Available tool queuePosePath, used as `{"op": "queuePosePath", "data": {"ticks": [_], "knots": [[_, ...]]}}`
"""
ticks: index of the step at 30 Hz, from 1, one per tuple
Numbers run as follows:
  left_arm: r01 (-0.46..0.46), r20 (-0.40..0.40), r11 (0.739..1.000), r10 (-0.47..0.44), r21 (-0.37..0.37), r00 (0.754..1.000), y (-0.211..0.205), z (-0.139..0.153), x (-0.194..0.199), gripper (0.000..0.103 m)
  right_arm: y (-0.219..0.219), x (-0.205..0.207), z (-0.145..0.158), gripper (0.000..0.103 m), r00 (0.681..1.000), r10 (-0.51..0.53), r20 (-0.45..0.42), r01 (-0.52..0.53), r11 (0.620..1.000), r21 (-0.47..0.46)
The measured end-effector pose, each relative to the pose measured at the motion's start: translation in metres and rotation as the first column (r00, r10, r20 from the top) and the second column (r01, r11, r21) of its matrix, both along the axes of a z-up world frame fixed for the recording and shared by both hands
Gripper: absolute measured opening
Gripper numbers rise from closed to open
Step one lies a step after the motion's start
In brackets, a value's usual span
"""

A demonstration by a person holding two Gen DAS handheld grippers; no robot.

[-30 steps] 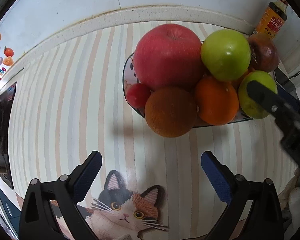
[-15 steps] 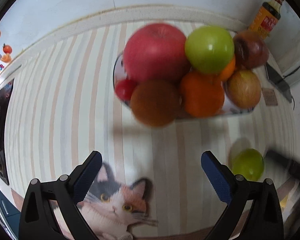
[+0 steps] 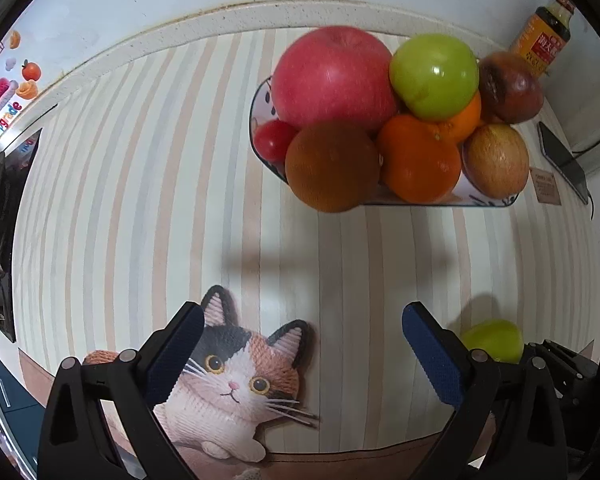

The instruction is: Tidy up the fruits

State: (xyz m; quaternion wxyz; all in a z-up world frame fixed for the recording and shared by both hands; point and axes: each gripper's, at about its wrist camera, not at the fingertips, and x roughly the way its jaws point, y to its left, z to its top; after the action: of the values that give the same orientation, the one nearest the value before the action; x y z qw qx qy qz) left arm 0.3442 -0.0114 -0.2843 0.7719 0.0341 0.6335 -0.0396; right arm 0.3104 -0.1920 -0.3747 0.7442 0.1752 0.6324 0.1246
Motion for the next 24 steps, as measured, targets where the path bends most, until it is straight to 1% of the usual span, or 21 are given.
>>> {"op": "queuePosePath", "data": {"ticks": [4, 8, 12, 15, 19, 22, 24], "knots": [[0.004, 0.007, 1.000, -0.004, 0.011, 1.000, 0.000, 0.003, 0.002, 0.102, -0.007, 0.006, 0.009, 0.059, 0.999, -0.025, 0.044, 0.025, 1.000, 0.012], [0.013, 0.012, 1.000, -0.013, 0.014, 1.000, -0.007, 0.007, 0.003, 0.102, -0.026, 0.018, 0.028, 0.059, 0.993, -0.080, 0.082, 0.078, 0.996, 0.035], [0.028, 0.030, 1.000, -0.028, 0.014, 0.999, -0.015, 0.017, 0.008, 0.102, -0.058, 0.035, 0.053, 0.059, 0.977, -0.172, 0.127, 0.164, 0.984, 0.073], [0.036, 0.049, 0.999, -0.036, 0.007, 0.998, -0.022, 0.026, 0.014, 0.102, -0.084, 0.054, 0.075, 0.059, 0.960, -0.218, 0.175, 0.207, 0.975, 0.076], [0.041, 0.073, 0.999, -0.042, 0.009, 0.996, -0.026, 0.036, 0.021, 0.102, -0.108, 0.079, 0.099, 0.059, 0.943, -0.245, 0.223, 0.236, 0.969, 0.069], [0.040, 0.081, 0.999, -0.040, 0.003, 0.996, -0.026, 0.039, 0.025, 0.102, -0.128, 0.101, 0.099, 0.059, 0.935, -0.291, 0.204, 0.278, 0.956, 0.091], [0.041, 0.086, 0.999, -0.041, 0.002, 0.995, -0.028, 0.041, 0.028, 0.102, -0.141, 0.110, 0.087, 0.059, 0.926, -0.340, 0.163, 0.320, 0.938, 0.134]]}}
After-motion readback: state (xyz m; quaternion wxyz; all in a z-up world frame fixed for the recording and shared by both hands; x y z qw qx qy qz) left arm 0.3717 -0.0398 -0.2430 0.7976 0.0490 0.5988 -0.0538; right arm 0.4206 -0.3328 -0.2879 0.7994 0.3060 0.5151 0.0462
